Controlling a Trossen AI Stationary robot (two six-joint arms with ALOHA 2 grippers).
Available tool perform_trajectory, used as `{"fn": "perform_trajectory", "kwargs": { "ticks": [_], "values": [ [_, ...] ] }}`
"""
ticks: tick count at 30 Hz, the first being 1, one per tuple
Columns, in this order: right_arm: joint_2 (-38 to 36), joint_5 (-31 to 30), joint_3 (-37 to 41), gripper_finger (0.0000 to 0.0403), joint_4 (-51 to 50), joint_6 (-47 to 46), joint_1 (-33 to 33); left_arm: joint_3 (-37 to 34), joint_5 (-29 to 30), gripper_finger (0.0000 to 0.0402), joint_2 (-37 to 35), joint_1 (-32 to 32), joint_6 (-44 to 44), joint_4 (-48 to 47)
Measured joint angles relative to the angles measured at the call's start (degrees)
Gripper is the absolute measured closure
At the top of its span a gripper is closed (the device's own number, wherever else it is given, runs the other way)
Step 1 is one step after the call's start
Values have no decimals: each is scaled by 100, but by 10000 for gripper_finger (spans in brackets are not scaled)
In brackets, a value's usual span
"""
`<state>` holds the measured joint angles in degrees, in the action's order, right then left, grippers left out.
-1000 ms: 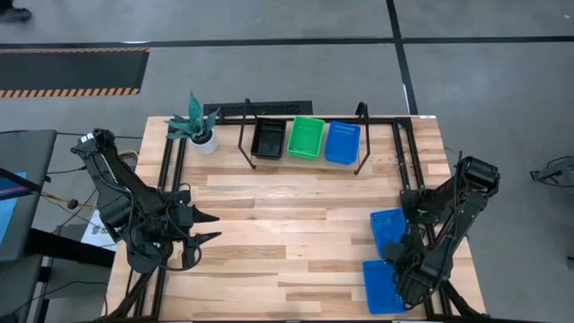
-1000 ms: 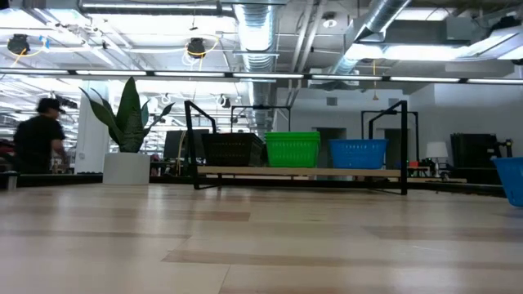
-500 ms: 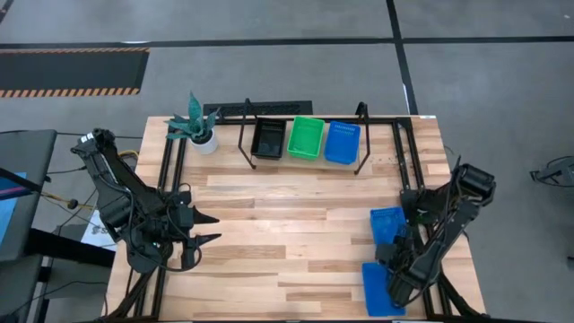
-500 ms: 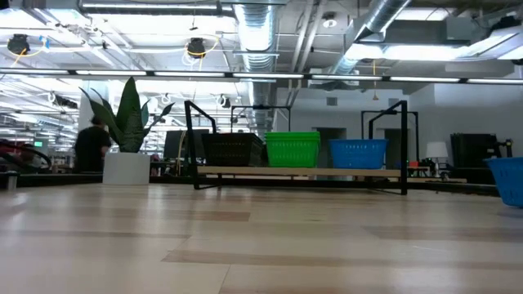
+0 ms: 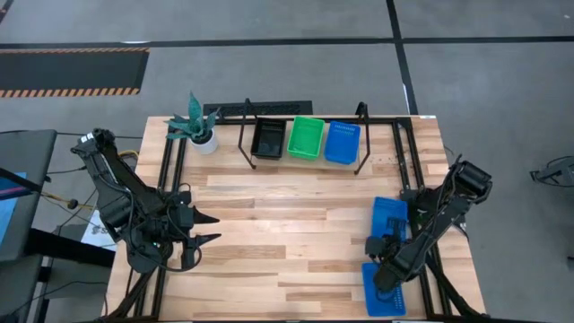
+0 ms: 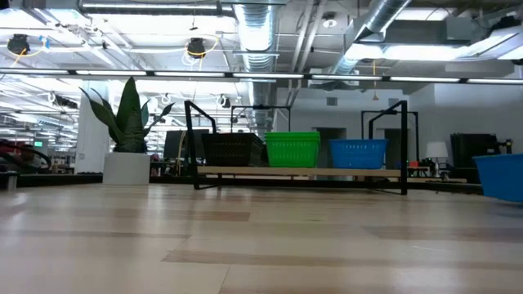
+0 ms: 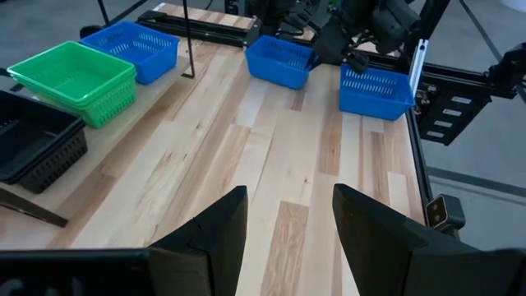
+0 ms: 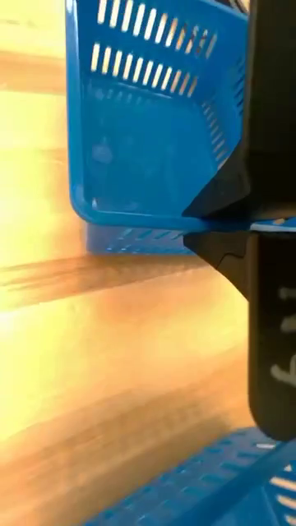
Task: Stack baskets on shelf by color
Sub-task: Stack the top blue basket on top of the other blue basket on the shelf
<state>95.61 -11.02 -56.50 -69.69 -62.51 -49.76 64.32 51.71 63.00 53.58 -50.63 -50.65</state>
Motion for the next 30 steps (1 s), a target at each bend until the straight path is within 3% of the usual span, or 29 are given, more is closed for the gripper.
{"fn": "perform_trajectory", "kwargs": {
  "ticks": [5,11,18,24,30],
  "values": [
    [-328,-308,-175,393,107,328,379,-1,-29,233,-1,0,39,-7],
    [-956,-1241,-820,395,113,832,826,0,-31,233,-2,0,39,-85],
    [-1473,-2355,-1712,398,429,2448,1611,-1,-33,233,-2,0,42,-157],
    [-1464,-2447,-2229,399,500,4244,3118,-1,-25,233,0,0,150,-196],
    [-1220,-1947,-2384,398,893,5618,4865,-1,-34,233,-2,2,132,-227]
  ]
}}
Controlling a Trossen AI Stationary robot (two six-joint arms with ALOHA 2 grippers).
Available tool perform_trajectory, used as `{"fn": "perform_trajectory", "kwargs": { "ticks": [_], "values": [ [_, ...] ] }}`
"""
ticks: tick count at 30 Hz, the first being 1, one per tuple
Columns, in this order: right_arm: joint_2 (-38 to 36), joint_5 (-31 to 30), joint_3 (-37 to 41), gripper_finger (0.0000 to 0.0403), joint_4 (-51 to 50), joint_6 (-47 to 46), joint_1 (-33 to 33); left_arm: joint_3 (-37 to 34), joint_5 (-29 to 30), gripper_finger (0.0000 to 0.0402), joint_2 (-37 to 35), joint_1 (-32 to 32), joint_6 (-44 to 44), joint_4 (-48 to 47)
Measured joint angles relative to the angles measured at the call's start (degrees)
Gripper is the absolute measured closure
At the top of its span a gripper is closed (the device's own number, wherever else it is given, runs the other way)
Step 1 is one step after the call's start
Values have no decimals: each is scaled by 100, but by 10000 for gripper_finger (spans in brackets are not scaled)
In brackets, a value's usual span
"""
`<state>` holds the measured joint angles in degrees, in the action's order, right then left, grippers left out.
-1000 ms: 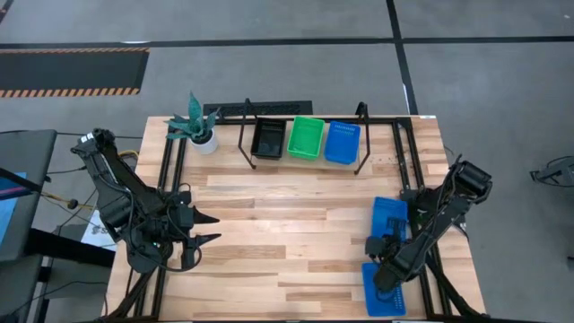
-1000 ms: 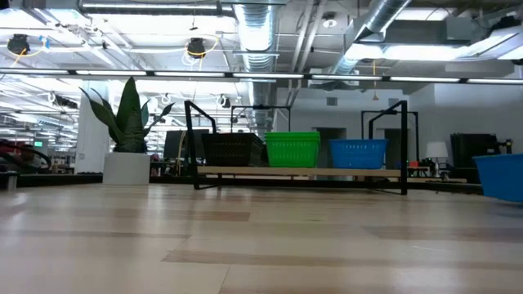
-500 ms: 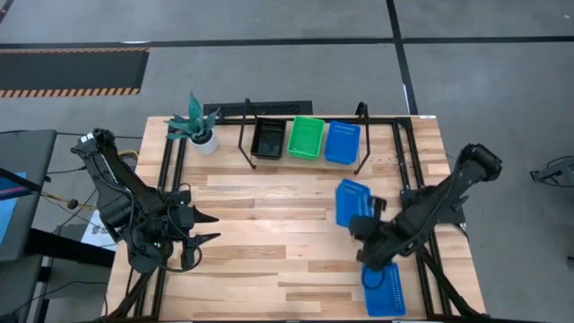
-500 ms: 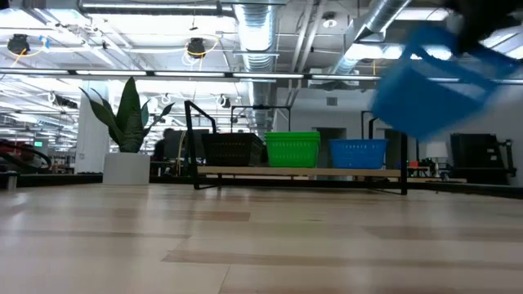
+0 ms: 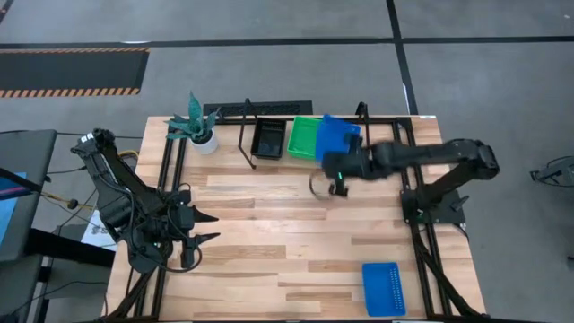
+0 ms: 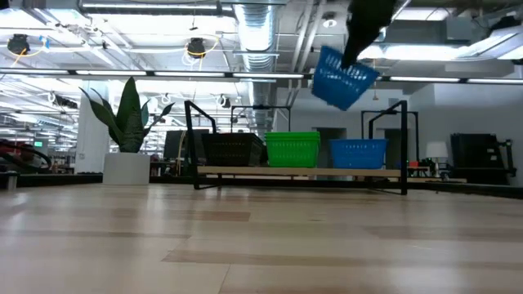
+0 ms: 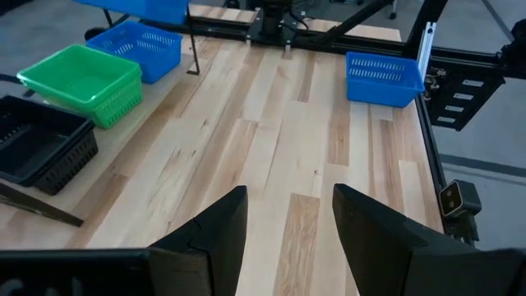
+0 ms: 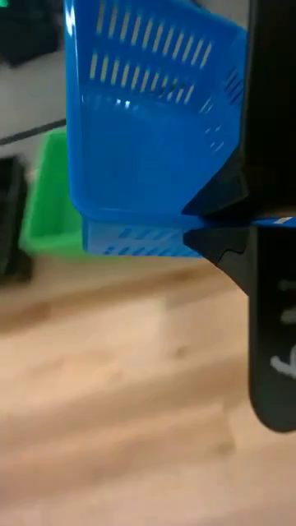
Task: Stack baskets on shelf by color
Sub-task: Stack the top blue basket on top of the other blue basket on the shelf
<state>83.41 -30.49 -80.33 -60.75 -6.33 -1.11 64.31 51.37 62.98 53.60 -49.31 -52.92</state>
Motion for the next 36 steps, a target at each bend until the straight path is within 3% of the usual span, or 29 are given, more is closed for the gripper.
{"fn": "perform_trajectory", "kwargs": {
  "ticks": [5,12,36],
  "values": [
    [233,509,4,398,-115,240,1044,0,-57,233,0,-2,-78,-34],
    [378,826,13,397,-240,618,1578,0,-107,233,0,-2,-71,-51],
    [1262,840,7,383,-743,988,1705,0,-113,233,0,0,-198,-165]
  ]
}}
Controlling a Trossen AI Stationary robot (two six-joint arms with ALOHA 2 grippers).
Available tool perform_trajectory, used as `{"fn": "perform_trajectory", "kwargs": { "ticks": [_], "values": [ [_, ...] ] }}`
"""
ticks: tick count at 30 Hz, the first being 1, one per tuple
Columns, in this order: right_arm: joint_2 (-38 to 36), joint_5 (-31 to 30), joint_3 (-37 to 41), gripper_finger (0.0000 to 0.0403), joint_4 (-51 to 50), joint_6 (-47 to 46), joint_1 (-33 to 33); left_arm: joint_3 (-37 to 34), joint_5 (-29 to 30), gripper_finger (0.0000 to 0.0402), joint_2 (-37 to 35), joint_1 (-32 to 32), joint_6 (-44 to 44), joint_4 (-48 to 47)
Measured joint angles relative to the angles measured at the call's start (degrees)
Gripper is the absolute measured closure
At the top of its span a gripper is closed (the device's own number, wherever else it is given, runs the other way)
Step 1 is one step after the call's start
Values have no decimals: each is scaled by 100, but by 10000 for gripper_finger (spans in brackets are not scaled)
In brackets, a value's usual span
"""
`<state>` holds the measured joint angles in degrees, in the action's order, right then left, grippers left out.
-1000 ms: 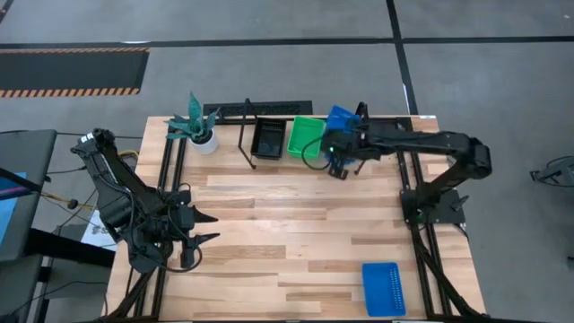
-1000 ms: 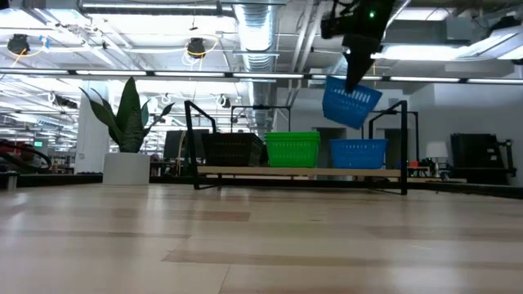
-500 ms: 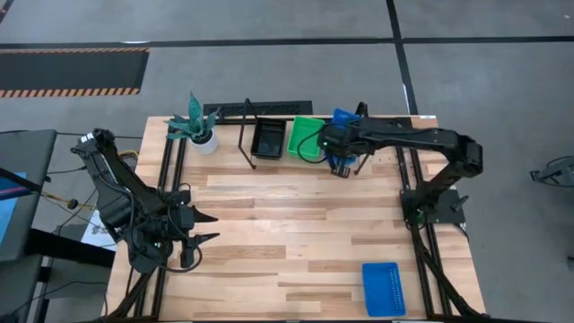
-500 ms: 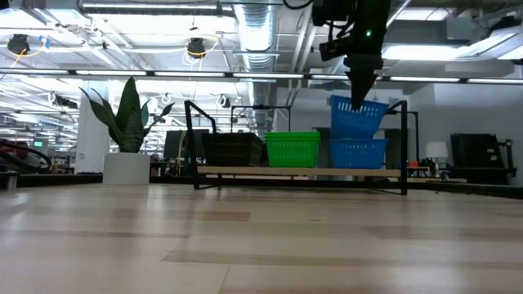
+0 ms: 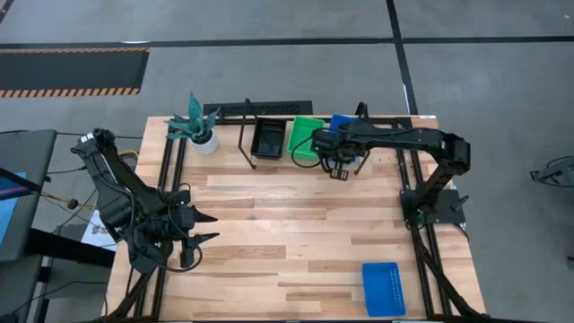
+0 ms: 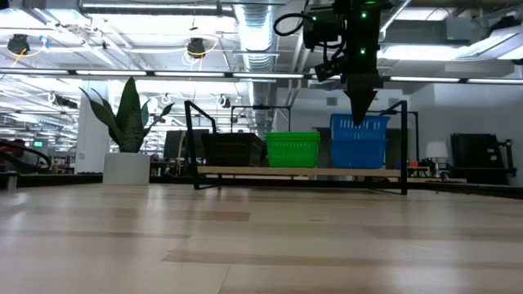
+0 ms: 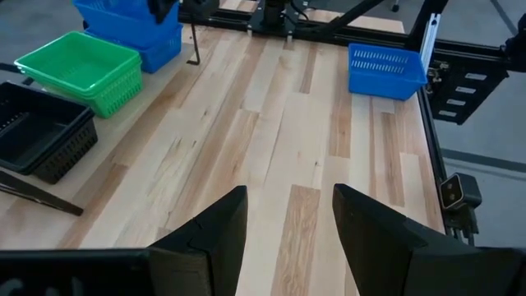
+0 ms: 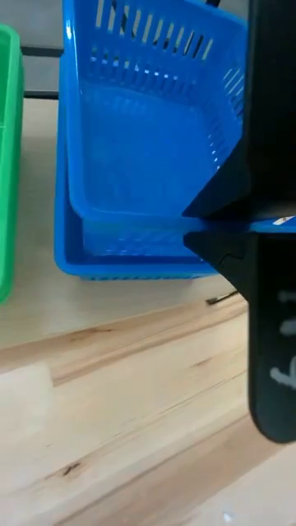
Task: Stack baskets on shelf by color
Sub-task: Stack the top blue basket on top of the other blue basket on the shelf
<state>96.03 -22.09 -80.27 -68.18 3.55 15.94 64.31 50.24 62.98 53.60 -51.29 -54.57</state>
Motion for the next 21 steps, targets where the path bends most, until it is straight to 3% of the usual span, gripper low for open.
{"fn": "perform_trajectory", "kwargs": {
  "ticks": [11,21],
  "values": [
    [-42,124,0,365,53,-7,29,0,0,233,0,0,0,0],
    [-42,269,0,317,96,-57,113,1,0,233,0,0,-42,0]
  ]
}}
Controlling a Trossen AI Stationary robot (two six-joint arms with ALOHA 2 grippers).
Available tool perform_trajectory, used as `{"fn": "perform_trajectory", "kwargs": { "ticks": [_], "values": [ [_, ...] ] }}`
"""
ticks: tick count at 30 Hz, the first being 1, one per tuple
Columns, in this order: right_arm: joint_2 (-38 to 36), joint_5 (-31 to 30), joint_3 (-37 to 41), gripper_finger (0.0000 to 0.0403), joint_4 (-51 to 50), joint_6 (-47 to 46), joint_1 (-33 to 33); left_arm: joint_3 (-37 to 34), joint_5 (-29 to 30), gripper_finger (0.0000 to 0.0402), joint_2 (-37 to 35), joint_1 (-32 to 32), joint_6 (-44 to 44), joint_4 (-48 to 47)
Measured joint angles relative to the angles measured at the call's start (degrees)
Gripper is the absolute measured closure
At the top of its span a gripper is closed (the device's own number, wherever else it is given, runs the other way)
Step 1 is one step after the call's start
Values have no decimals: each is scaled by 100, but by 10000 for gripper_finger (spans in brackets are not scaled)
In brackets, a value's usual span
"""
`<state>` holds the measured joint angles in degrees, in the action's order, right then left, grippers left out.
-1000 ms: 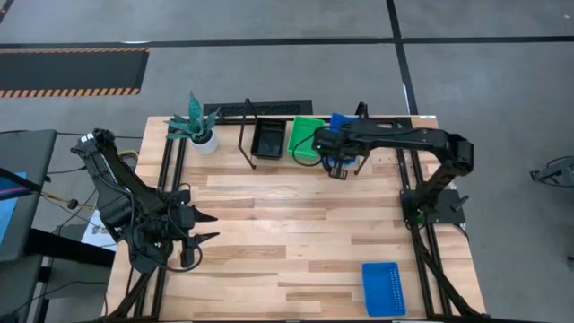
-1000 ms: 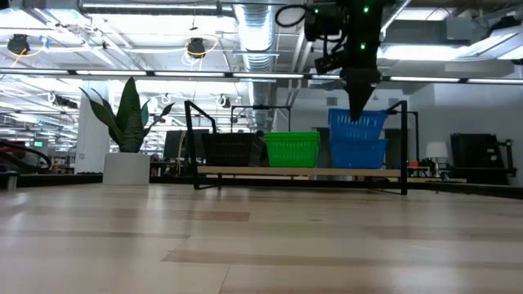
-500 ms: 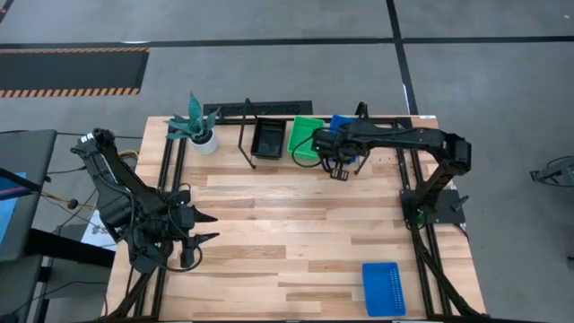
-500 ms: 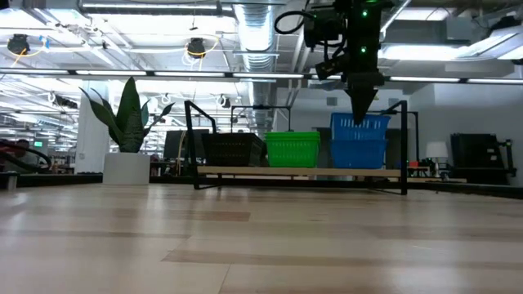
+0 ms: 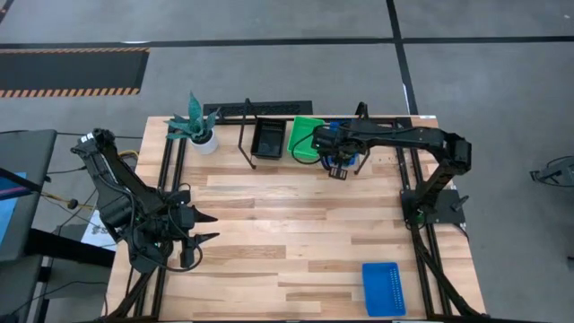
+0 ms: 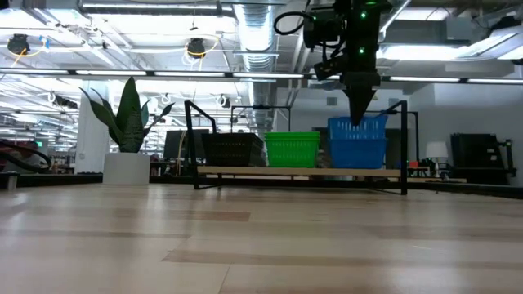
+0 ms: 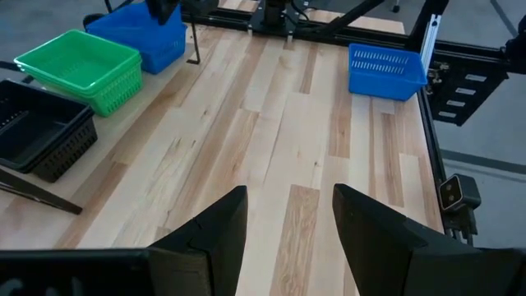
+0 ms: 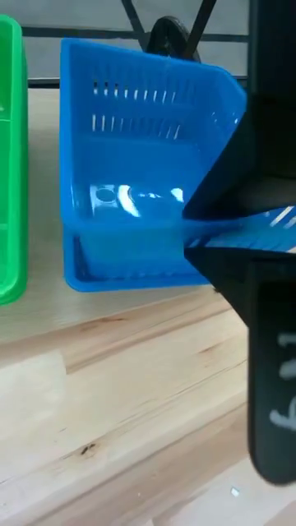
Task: Stack baskets on shelf by color
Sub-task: Stack the top blue basket on top of the other blue basket on the shelf, then stack the blue basket on top of the other blue baskets on the shelf
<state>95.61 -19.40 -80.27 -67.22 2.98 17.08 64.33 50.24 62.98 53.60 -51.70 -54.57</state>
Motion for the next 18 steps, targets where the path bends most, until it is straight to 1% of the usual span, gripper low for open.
{"fn": "perform_trajectory", "kwargs": {
  "ticks": [6,12,15,18],
  "values": [
    [-93,0,-18,274,-6,-10,0,-1,0,233,1,0,0,0],
    [-438,3,-365,226,-107,-337,-112,-1,2,233,0,-1,-3,0],
    [-740,315,-498,208,-320,-871,-393,-1,0,233,0,0,-70,0],
    [-1063,763,-496,198,-560,-1602,-962,0,-7,233,0,0,-126,0]
  ]
}}
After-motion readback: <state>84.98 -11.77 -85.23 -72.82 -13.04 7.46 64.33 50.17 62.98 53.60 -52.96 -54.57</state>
